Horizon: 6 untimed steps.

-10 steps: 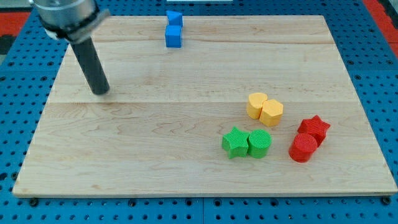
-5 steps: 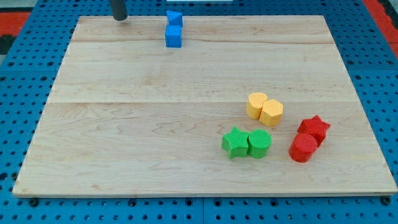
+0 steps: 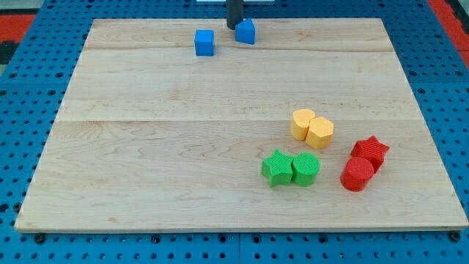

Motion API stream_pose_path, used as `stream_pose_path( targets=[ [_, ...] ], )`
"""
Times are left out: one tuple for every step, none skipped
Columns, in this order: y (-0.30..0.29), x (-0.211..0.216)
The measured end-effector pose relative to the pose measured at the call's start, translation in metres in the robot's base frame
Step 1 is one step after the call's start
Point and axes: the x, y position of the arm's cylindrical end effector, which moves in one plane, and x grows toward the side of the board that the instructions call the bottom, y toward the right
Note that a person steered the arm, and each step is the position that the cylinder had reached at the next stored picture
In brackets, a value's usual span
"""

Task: Move the blue triangle right and bottom a bit

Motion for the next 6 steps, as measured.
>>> stream_pose_path(
  targets=[
    [0.002,-0.008],
    [0.026,-0.007],
    [0.064,0.035],
    [0.060,0.102],
    [0.054,0.077],
    [0.071,0.044]
  ],
)
